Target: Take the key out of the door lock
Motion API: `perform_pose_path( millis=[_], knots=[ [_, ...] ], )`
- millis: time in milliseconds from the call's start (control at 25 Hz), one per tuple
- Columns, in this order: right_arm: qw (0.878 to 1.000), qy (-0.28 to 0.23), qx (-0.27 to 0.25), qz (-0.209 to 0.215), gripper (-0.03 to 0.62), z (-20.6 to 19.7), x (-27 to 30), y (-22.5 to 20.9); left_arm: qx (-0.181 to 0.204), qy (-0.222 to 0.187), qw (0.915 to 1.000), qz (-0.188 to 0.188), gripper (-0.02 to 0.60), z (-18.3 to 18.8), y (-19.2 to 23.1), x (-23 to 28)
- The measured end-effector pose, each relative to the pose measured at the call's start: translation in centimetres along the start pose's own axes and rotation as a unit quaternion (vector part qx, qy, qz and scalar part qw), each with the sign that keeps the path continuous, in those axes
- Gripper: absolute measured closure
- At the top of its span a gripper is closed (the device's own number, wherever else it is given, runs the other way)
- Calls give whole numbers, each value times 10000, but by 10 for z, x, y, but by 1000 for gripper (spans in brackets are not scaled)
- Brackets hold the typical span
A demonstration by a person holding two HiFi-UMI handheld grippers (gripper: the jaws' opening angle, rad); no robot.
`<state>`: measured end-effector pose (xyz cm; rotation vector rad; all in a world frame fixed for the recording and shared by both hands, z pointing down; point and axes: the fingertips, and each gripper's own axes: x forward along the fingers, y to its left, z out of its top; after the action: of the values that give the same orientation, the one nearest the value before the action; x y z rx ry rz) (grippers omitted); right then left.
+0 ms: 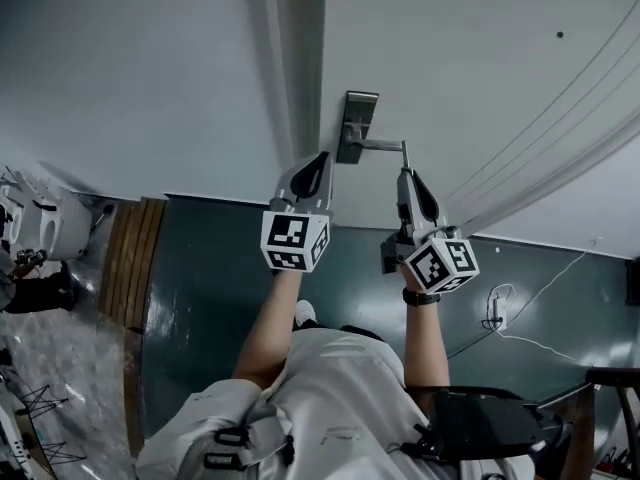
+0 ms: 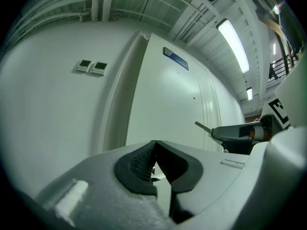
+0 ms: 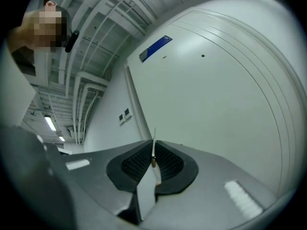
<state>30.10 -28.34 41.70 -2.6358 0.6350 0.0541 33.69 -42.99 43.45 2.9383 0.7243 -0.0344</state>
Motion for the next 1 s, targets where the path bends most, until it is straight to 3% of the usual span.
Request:
perform_pose_path(
  millis=[240, 520, 1000],
  knots=[
    [9994, 152, -246, 171, 565, 13, -24, 26, 222, -3, 9993, 298, 580, 10, -35, -42],
    [9954, 735, -461, 401, 565, -33, -49, 38, 274, 411, 9974, 528, 580, -24, -62, -81],
    [9920, 177, -1097, 606, 565, 8, -14, 99, 466, -225, 9983, 268, 580, 37, -25, -85]
  ],
)
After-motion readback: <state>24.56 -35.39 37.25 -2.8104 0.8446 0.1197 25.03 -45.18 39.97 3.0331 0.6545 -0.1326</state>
